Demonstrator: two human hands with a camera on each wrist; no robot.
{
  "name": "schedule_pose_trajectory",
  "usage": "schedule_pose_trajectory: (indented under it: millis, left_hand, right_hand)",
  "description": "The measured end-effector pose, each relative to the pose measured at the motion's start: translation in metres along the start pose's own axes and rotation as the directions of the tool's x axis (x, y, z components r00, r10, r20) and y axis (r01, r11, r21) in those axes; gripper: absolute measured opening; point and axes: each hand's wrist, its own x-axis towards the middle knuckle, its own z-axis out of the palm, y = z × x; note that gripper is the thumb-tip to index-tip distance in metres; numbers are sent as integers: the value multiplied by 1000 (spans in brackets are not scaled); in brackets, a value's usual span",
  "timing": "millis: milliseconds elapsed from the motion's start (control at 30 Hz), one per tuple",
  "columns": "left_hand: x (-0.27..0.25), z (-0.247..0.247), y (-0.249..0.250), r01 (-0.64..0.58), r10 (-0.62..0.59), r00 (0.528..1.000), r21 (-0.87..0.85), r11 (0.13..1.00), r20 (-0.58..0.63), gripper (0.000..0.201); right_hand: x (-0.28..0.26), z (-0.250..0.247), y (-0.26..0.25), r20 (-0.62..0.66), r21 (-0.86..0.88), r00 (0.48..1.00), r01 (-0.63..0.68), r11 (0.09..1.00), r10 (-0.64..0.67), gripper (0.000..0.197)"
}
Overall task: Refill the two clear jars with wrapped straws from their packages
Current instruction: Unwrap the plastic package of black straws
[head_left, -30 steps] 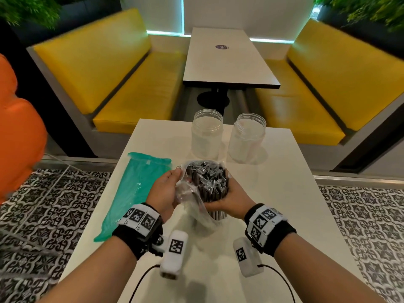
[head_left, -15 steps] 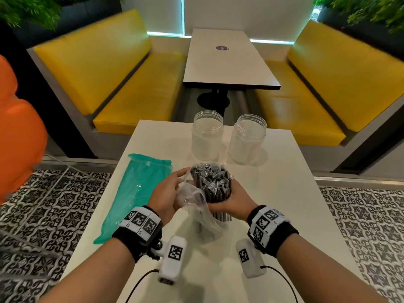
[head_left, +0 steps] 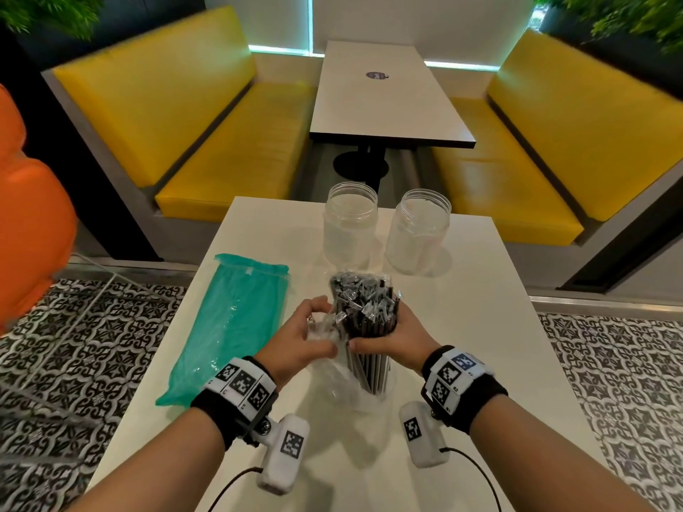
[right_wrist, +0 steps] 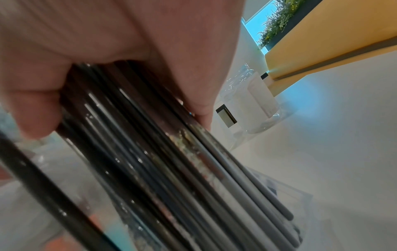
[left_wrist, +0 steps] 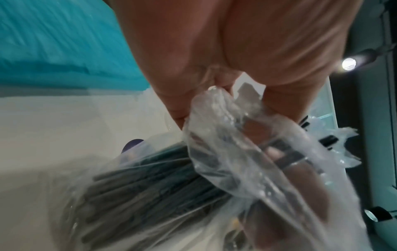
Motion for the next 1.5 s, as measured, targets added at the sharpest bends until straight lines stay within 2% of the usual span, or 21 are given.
schedule_pose_trajectory:
  millis: [67,200,233,400,533,633,700,800,900,967,1067,1167,1267,1400,1500]
  left_hand:
    - [0,2,-2,-21,20,1000,57,998,15,75]
    - [4,4,-7,-32,31,999,138,990,8,125]
    - [5,4,-7,-38,37,999,110,993,15,128]
    - [6,2,-8,-57,57,998,-19,998,20,117]
    - [1,-9,-4,-40,53,988,-94,995,146,121]
    - [-3,-16,0,-34,38,974,-24,999,222,133]
    - [-3,-12,1,-38,21,978,82,996,206,141]
    - [-2,2,-5,-99,98,995,148,984,17,126]
    - [5,7,-19,-131,138,982,64,989,-127,125]
    - [7,5,-22,-137,135,977,2,991,-168,122]
    - [5,1,-17,-135,126,976,-40,990,-179,115]
    - [2,-8,-12,-164,156,972,-29,986,-176,97]
    - [-2,-14,-8,-155,138,980,-114,981,-146,85]
    - [-4,-21,-6,-170,142,978,-185,968,-154,91]
    - [-5,-26,-5,-203,163,971,-242,949,-176,91]
  right_hand:
    - [0,0,1,-2,5,1000,-4,1000,4,83]
    - [3,2,0,0,9,1000,-20,1000,20,78]
    - [4,4,-1,0,3,1000,-21,1000,21,79]
    - [13,12,-5,25,-43,1000,-8,999,9,76]
    - [20,15,-8,35,-67,999,-2,998,5,79]
    - [24,20,-8,55,-87,998,3,996,2,86]
    - [26,23,-8,67,-103,998,12,995,-5,89]
    - [27,29,-10,81,-79,997,5,997,1,93]
    - [28,35,-13,113,-32,993,-21,999,25,96]
    - [29,38,-17,125,-15,991,-34,999,36,97]
    - [29,41,-24,145,18,988,-55,998,52,96]
    - [28,46,-33,159,73,985,-73,995,61,95]
    - [30,53,-43,166,98,984,-84,992,67,98]
    - [34,60,-59,220,86,975,-65,994,44,95]
    - [34,62,-66,213,77,977,-44,996,27,97]
